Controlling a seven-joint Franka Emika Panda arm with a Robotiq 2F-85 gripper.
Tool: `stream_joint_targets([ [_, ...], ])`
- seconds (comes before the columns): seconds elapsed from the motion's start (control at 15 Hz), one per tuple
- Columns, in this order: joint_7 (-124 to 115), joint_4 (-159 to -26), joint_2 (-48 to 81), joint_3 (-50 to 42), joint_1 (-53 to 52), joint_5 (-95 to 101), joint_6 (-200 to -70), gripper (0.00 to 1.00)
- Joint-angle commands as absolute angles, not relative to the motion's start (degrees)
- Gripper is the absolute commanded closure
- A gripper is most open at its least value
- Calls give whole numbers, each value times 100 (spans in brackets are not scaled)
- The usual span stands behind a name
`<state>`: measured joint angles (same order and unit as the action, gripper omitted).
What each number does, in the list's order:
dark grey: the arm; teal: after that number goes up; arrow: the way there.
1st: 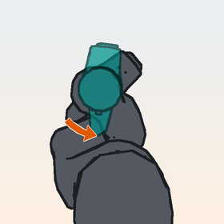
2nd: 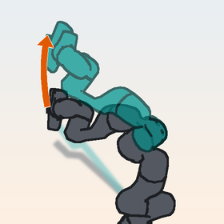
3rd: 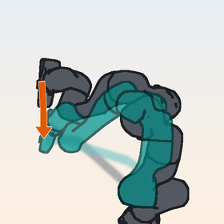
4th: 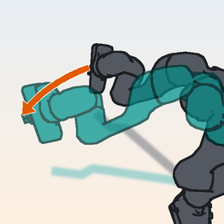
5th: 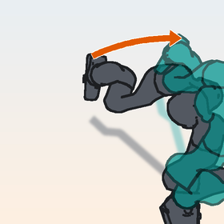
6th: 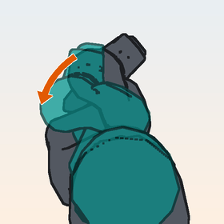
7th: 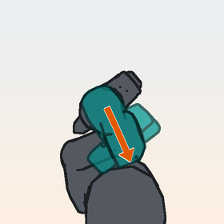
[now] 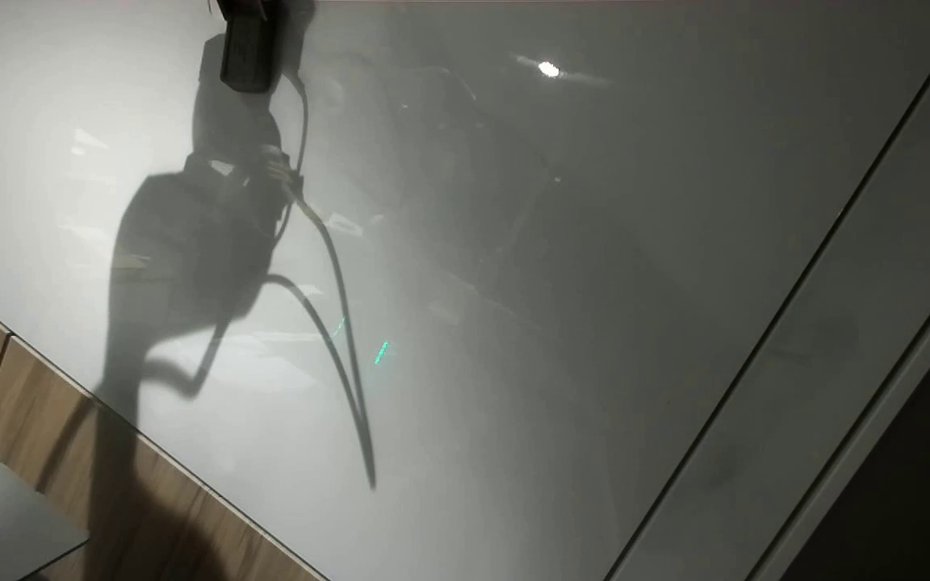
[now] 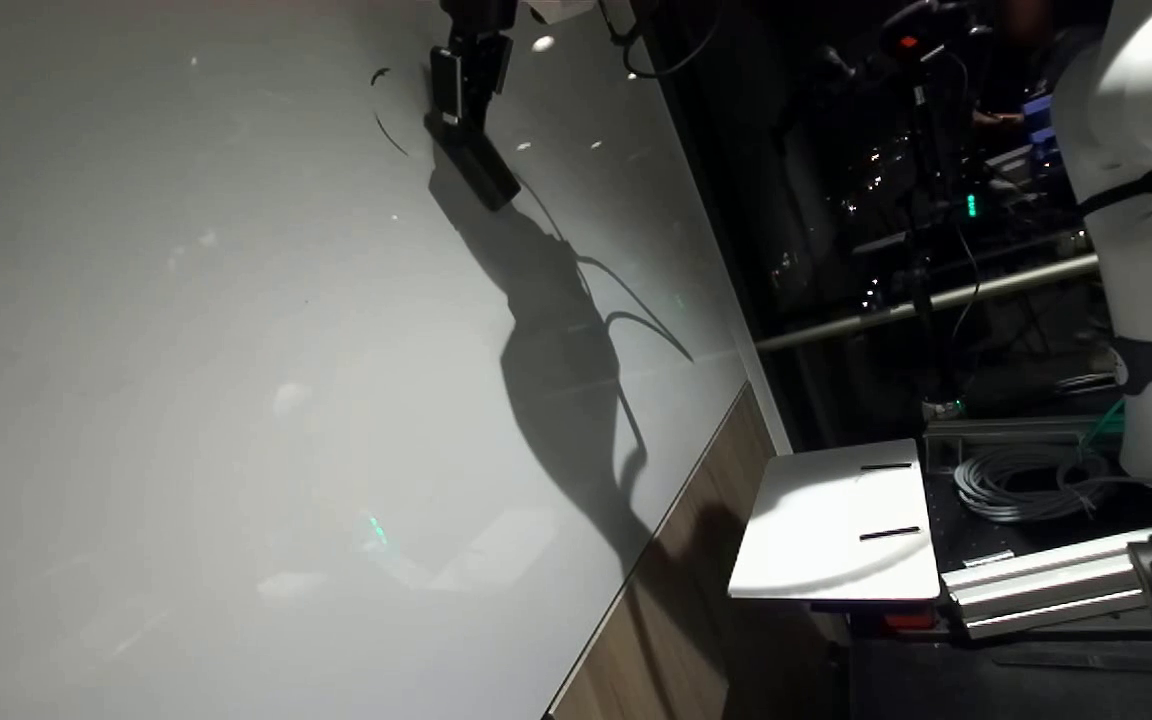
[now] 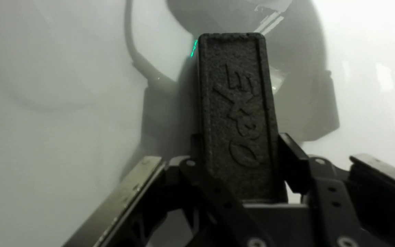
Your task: Erase the drawing on the white board
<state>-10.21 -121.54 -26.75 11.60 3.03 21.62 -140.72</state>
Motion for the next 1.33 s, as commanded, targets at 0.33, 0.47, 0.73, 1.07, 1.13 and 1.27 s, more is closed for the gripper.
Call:
stream_joint_targets([
  [0.33,-1335,-12360,-2534,1570,90,2221,-14446,70],
  [0.47,-1333,-12297,-2441,1599,92,2236,-14502,70],
  [0.73,-1294,-12063,-2358,1591,107,2216,-14448,70],
  [1.07,-1249,-11643,-2365,1594,109,2218,-14241,70],
  [1.13,-1240,-11529,-2359,1593,116,2228,-14201,70],
  [1.27,-1219,-11311,-2306,1575,149,2264,-14143,70],
])
